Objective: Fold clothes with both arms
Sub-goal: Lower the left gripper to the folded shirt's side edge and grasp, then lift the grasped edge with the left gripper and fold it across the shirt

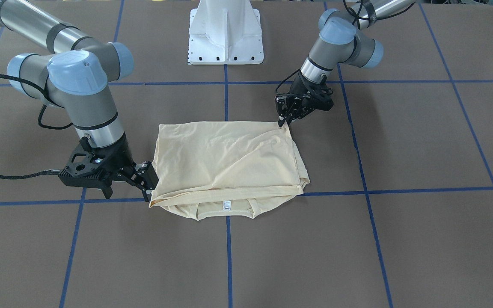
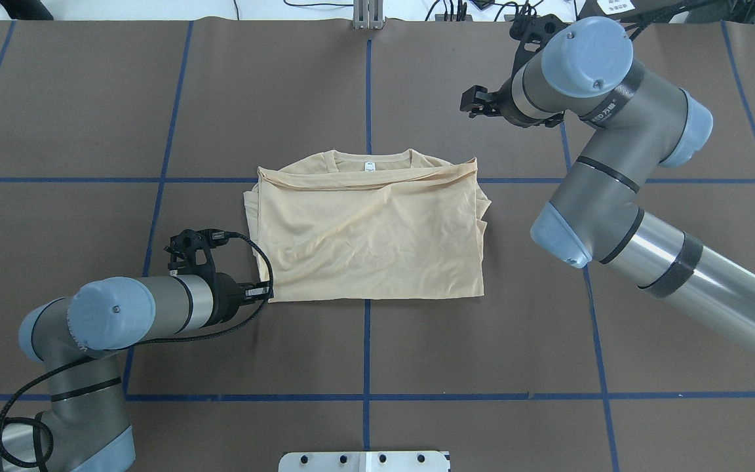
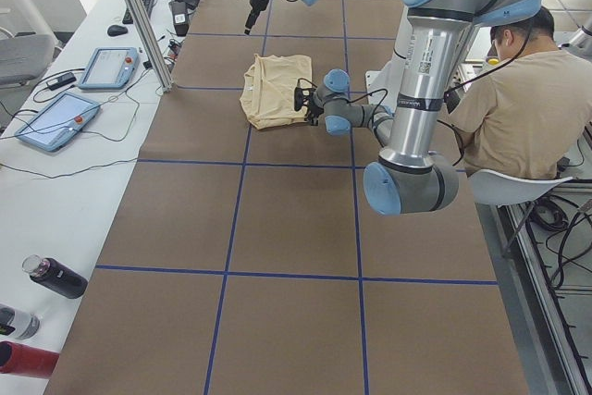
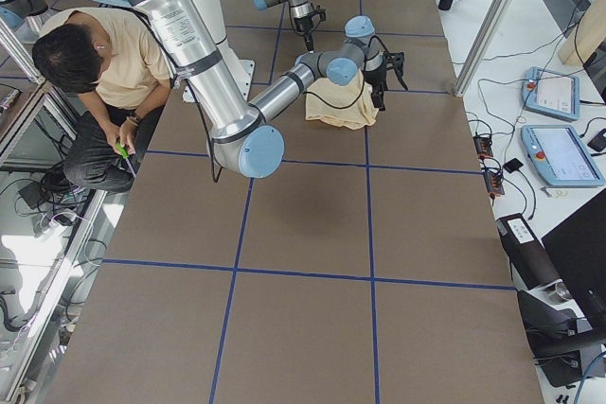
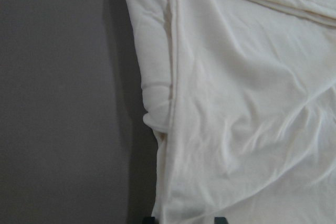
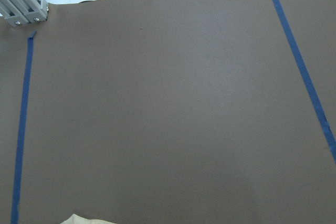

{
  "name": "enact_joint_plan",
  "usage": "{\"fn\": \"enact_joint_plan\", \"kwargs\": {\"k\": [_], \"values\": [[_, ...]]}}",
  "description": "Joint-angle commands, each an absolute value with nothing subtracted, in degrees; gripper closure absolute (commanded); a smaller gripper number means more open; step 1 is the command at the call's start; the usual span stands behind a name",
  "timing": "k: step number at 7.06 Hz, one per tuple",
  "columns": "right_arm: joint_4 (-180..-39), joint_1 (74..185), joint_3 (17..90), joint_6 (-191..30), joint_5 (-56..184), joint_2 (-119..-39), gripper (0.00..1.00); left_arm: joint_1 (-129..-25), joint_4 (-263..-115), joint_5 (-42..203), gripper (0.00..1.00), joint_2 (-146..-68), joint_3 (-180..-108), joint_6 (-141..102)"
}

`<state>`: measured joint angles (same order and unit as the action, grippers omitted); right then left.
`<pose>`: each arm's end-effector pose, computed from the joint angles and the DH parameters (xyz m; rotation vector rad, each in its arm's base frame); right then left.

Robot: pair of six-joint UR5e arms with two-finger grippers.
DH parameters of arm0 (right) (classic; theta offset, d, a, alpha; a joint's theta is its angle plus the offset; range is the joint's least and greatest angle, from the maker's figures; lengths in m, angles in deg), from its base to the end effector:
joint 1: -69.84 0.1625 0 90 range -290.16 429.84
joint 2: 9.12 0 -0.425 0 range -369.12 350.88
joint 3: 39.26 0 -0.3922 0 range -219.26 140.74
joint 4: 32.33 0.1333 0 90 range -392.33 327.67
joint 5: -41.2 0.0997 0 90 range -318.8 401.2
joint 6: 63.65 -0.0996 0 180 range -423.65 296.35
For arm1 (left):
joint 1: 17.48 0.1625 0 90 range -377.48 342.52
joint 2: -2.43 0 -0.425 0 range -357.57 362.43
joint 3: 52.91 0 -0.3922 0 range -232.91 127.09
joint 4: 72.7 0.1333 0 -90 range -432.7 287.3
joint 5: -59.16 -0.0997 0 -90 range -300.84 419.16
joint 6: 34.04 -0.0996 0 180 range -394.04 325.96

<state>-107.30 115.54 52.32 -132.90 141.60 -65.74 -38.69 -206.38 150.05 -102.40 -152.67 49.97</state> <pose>-0.4024 -0.5775 0.2793 0.3362 -0.8246 0.3273 0.5069 -0.3380 0.3544 0.2676 1.1641 -0.2241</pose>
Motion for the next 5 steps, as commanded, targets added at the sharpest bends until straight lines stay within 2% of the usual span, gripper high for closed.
{"fn": "enact_joint_plan", "kwargs": {"k": [1,3,5], "values": [[-107.30,115.54,52.41,-132.91,141.57,-65.81,0.00,-38.92,-206.20,150.21,1.00,-101.47,-153.11,49.29],[-107.21,115.45,52.32,-132.82,141.66,-65.81,0.00,-43.72,-206.03,150.13,1.00,-101.20,-152.15,41.08],[-107.21,115.01,52.41,-132.91,141.57,-65.72,0.00,-53.63,-206.03,150.48,1.00,-102.15,-147.34,30.36]]}}
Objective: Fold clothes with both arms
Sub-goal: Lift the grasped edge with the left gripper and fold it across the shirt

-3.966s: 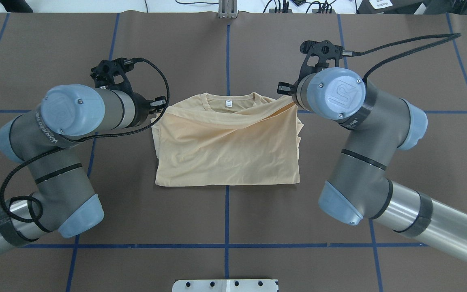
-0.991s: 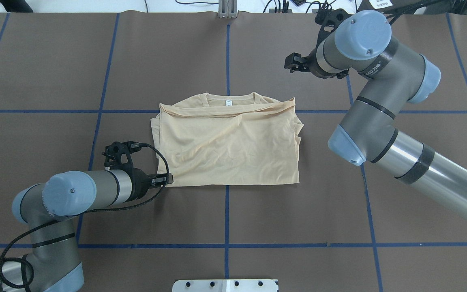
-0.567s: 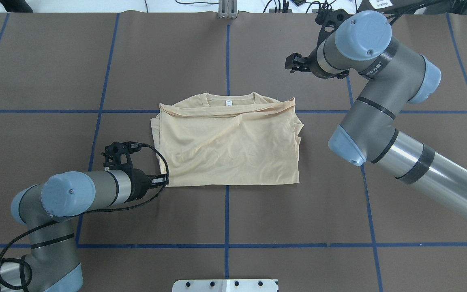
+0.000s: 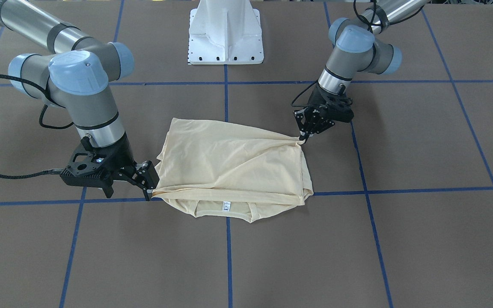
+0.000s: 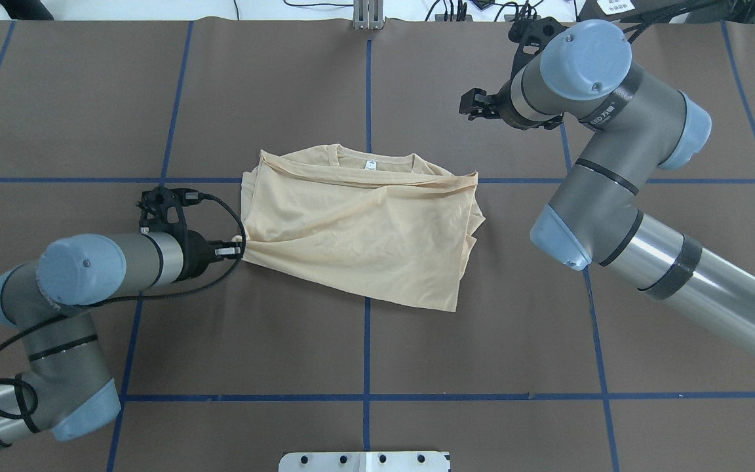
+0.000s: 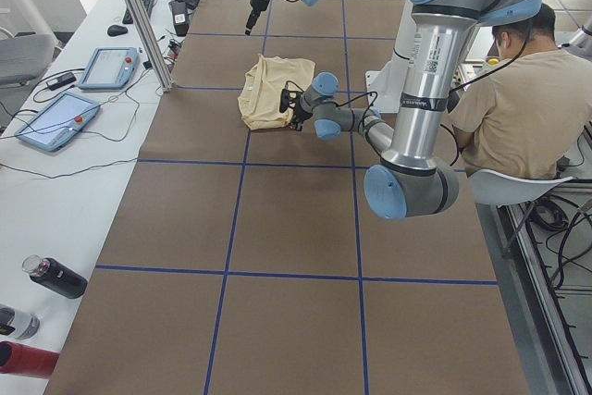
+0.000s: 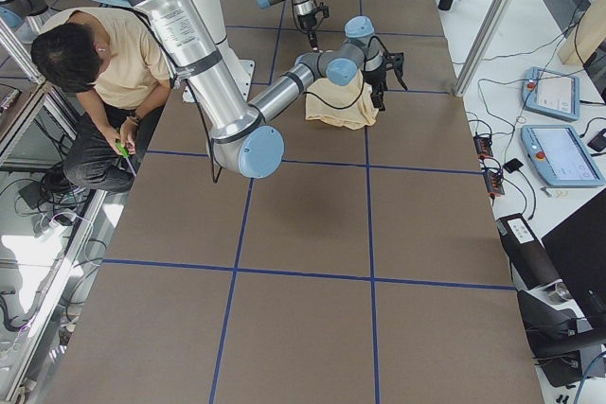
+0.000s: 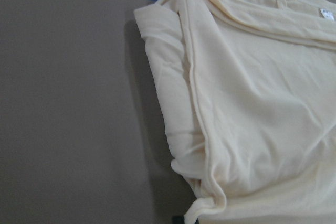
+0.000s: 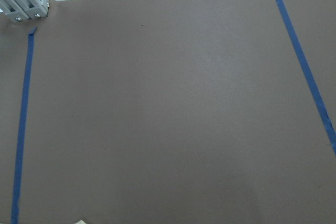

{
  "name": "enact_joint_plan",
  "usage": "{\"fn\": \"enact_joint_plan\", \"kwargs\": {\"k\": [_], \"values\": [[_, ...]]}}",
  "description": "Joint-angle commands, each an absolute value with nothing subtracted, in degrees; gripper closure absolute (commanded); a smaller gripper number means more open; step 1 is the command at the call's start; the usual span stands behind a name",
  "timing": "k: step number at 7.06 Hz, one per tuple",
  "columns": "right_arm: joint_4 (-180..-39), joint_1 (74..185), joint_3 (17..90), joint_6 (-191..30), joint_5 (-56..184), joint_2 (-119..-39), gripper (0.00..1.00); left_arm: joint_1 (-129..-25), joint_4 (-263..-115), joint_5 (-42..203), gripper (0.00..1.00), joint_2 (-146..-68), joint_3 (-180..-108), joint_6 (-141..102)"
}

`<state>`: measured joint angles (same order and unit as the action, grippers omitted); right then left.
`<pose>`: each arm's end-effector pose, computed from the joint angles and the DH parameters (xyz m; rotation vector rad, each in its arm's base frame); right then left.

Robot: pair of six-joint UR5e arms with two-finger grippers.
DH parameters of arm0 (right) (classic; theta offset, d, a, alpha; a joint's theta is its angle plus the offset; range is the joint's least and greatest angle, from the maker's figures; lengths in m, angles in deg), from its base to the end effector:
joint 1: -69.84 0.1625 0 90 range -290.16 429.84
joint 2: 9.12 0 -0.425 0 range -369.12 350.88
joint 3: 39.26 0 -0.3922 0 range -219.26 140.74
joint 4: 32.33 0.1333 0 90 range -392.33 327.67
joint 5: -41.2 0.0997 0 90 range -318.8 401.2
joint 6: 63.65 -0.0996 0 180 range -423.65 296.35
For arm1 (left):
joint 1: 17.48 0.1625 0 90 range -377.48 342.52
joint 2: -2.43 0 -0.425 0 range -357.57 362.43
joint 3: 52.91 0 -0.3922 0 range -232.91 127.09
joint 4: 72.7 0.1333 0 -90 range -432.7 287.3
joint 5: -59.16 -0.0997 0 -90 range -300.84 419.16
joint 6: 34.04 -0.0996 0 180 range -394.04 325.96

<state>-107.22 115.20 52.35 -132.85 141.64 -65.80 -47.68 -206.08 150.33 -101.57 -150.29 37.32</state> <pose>-0.4057 -0.5749 0.2796 0.3340 -0.8264 0.3205 0.4531 -0.4156 0.3842 0.4513 1.0380 -0.1682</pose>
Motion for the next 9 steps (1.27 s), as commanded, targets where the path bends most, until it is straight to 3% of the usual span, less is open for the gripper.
{"fn": "enact_joint_plan", "kwargs": {"k": [1,3,5,6,7,9], "values": [[-107.21,114.93,52.41,-132.91,141.57,-65.72,0.00,-58.82,-206.12,150.48,1.00,-107.21,-140.70,25.69],[-107.12,114.49,52.59,-133.34,141.57,-65.72,0.00,-63.34,-206.73,150.39,1.00,-123.08,-121.56,22.41],[-107.21,113.79,53.38,-133.78,141.49,-65.81,0.00,-65.81,-206.82,150.39,1.00,-130.27,-112.79,17.23],[-107.21,112.82,53.20,-134.05,141.05,-65.55,0.00,-66.08,-206.91,150.56,0.36,-130.20,-112.68,15.98],[-107.21,111.34,52.77,-135.62,140.44,-64.76,0.00,-66.52,-208.13,151.00,0.00,-130.02,-113.29,11.45],[-107.65,107.65,49.45,-143.41,137.12,-59.95,0.01,-68.88,-211.99,159.92,0.00,-127.23,-114.86,10.70]]}}
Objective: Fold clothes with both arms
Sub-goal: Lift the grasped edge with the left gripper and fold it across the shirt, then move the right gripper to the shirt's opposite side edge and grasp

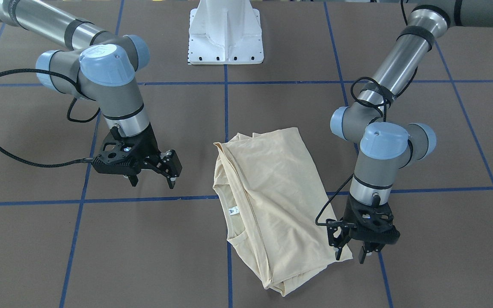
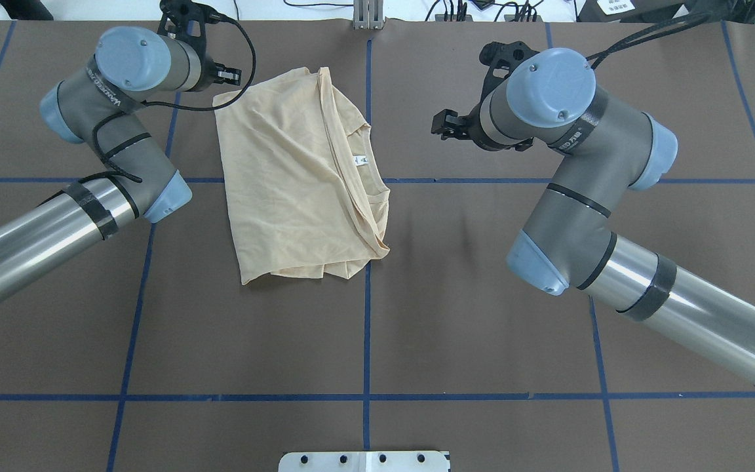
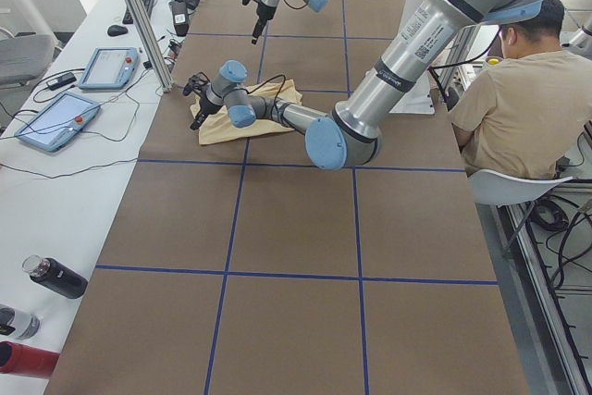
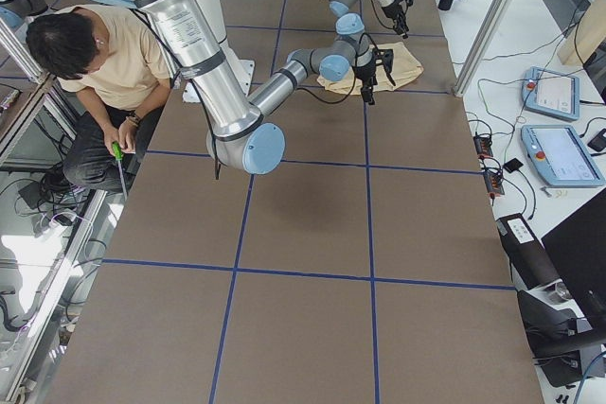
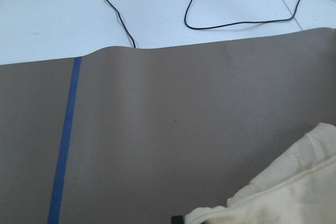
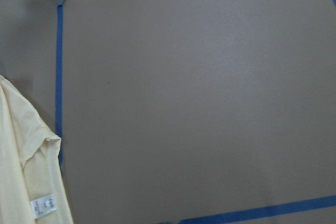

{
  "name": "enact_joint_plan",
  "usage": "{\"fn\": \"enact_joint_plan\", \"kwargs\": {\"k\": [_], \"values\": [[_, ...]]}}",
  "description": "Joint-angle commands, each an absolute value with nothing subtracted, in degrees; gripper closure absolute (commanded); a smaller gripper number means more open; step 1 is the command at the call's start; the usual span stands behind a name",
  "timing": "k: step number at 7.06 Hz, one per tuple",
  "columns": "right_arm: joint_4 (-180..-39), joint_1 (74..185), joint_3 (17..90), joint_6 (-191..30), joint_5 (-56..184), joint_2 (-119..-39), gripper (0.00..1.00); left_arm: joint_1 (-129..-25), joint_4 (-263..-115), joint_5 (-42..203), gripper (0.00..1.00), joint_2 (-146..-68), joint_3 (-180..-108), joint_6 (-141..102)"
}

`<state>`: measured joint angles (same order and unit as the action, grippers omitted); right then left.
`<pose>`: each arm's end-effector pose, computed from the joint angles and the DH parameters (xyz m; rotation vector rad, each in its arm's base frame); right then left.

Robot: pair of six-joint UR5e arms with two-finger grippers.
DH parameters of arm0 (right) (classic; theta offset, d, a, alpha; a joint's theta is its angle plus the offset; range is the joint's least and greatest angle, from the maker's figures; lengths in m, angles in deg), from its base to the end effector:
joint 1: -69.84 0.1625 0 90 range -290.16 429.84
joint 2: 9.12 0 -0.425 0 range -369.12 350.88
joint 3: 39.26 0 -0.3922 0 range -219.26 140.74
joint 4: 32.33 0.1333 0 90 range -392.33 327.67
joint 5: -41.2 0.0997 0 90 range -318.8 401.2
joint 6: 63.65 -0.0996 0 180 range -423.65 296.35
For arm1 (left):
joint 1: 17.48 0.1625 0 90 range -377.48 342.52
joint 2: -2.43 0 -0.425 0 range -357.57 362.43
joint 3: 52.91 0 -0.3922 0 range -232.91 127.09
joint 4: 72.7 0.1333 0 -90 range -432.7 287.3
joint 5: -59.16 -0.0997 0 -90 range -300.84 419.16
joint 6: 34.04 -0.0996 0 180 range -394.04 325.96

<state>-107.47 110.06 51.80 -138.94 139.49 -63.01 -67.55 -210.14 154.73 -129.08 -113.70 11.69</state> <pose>-0.4592 -0.5441 0.2509 0.3002 -0.8710 0.3478 0.4191 -0.6934 0.3610 0.7040 0.7729 -0.0412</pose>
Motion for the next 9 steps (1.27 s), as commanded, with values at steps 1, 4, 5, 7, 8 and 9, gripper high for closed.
{"fn": "enact_joint_plan", "kwargs": {"k": [1,4,5,7,8,9], "values": [[-107.65,105.19,43.33,-147.54,133.26,-54.61,0.03,-68.89,-212.53,160.23,0.00,-124.77,-117.92,10.70],[-107.48,101.13,32.40,-151.36,127.16,-47.63,0.30,-68.89,-212.53,160.23,0.00,-124.40,-118.30,10.79],[-107.39,99.82,32.29,-151.45,125.94,-47.87,0.35,-68.89,-212.53,160.23,0.00,-124.40,-118.31,10.87],[-107.48,98.23,32.20,-151.45,125.40,-48.14,0.39,-68.89,-212.53,160.23,0.00,-124.31,-118.31,10.96],[-107.48,97.70,32.20,-151.36,125.40,-48.40,0.44,-68.89,-212.53,160.23,0.00,-124.31,-118.22,11.05],[-107.56,97.26,32.11,-151.19,125.40,-48.93,0.47,-68.89,-212.53,160.23,0.00,-124.31,-118.22,11.05]]}}
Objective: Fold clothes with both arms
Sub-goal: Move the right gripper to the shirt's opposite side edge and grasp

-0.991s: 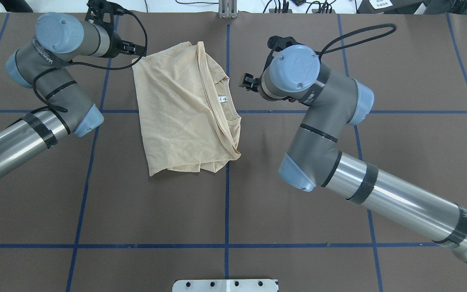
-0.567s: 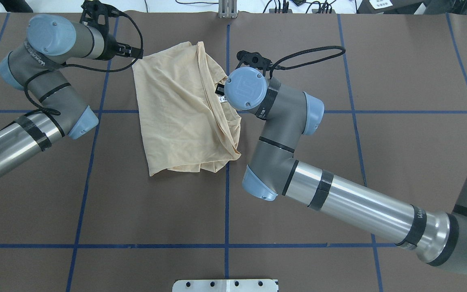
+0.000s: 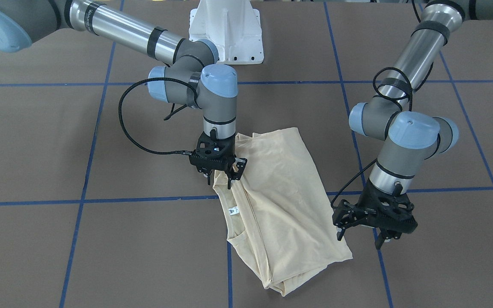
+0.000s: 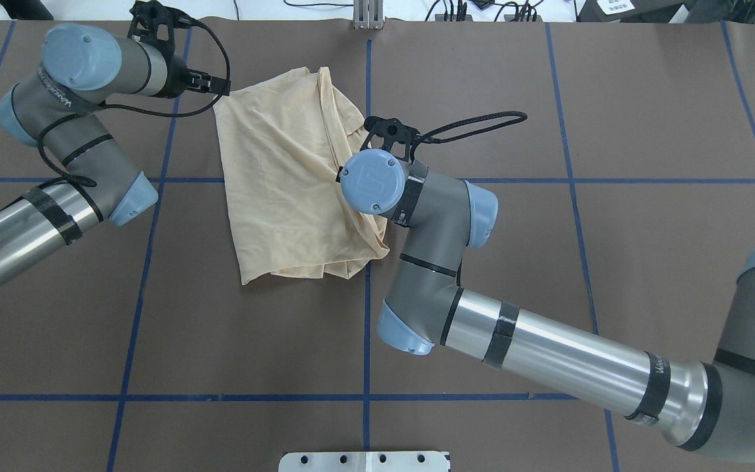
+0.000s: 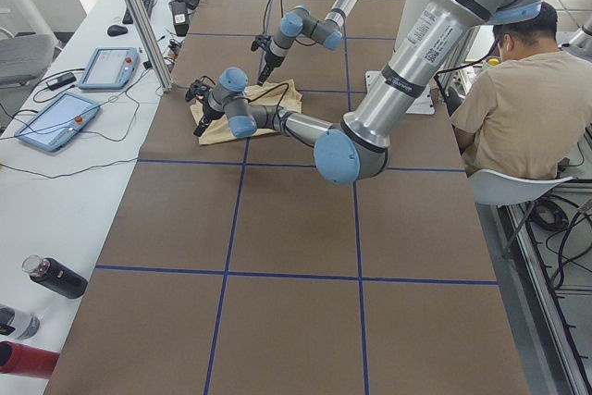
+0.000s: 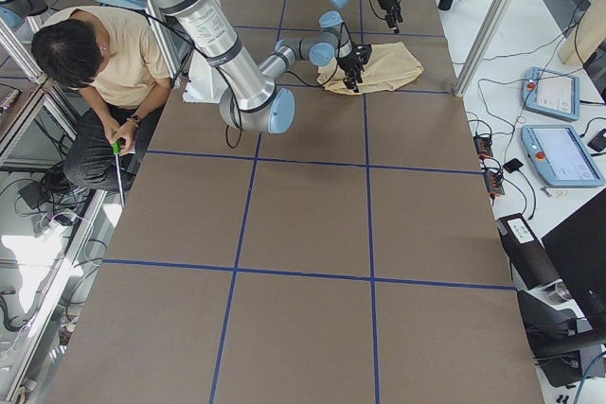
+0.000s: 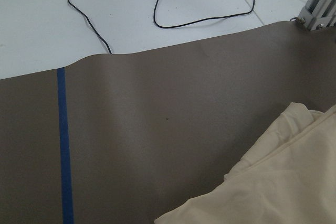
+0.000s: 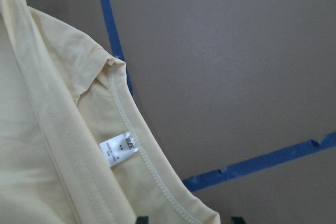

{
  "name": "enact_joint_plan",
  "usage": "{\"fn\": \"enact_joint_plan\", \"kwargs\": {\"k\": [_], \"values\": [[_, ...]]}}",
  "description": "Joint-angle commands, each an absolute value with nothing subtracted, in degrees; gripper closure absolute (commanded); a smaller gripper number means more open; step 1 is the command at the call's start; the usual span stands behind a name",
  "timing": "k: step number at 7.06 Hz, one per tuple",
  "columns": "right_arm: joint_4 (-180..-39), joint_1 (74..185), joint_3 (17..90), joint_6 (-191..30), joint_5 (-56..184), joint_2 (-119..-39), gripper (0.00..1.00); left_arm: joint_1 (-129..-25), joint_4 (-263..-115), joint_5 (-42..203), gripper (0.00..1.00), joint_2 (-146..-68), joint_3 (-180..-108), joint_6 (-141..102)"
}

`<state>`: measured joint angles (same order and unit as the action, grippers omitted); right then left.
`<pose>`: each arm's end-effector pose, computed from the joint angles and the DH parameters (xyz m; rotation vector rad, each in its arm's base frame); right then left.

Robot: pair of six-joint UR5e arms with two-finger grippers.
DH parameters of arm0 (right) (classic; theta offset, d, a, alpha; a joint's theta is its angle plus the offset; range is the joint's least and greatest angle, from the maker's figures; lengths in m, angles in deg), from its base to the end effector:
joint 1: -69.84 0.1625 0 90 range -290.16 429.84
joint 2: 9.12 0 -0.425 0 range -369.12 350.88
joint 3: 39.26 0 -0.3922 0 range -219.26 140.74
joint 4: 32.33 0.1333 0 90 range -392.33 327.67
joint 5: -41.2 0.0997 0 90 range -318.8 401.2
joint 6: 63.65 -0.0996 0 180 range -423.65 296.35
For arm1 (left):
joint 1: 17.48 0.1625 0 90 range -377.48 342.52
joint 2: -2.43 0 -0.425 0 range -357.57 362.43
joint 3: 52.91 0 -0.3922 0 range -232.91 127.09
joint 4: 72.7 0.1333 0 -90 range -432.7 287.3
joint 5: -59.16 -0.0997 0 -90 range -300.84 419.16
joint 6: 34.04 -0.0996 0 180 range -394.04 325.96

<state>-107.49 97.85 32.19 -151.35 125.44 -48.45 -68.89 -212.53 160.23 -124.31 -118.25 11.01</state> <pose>-0.6402 -0.5029 0.2181 0.3086 -0.7730 0.4640 0.3916 -0.6738 0.3791 0.6863 0.8474 0.0030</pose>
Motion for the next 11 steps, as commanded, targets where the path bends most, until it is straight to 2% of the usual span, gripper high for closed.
{"fn": "enact_joint_plan", "kwargs": {"k": [1,2,3,5,8,9,11], "values": [[-107.56,97.26,32.11,-151.01,125.40,-48.93,0.54,-68.89,-212.53,160.23,0.00,-124.31,-118.22,11.05],[-107.56,97.26,32.11,-150.75,125.40,-49.02,0.73,-68.89,-212.53,160.23,0.00,-124.31,-118.22,11.05],[-107.56,97.26,32.11,-149.88,125.40,-49.02,1.00,-68.89,-212.53,160.23,0.00,-124.31,-118.22,11.05],[-107.48,97.26,33.85,-147.06,126.01,-49.89,1.00,-68.81,-212.53,160.23,0.00,-124.31,-118.30,11.49],[-108.00,93.41,54.72,-147.32,125.32,-65.84,1.00,-68.80,-212.53,160.23,0.00,-124.40,-118.30,11.66],[-108.09,92.17,58.70,-147.58,124.79,-69.03,1.00,-68.72,-212.53,160.23,0.00,-124.40,-118.31,11.67],[-108.09,90.23,59.18,-147.94,122.51,-69.23,1.00,-68.72,-212.53,160.23,0.00,-124.40,-118.31,11.75]]}}
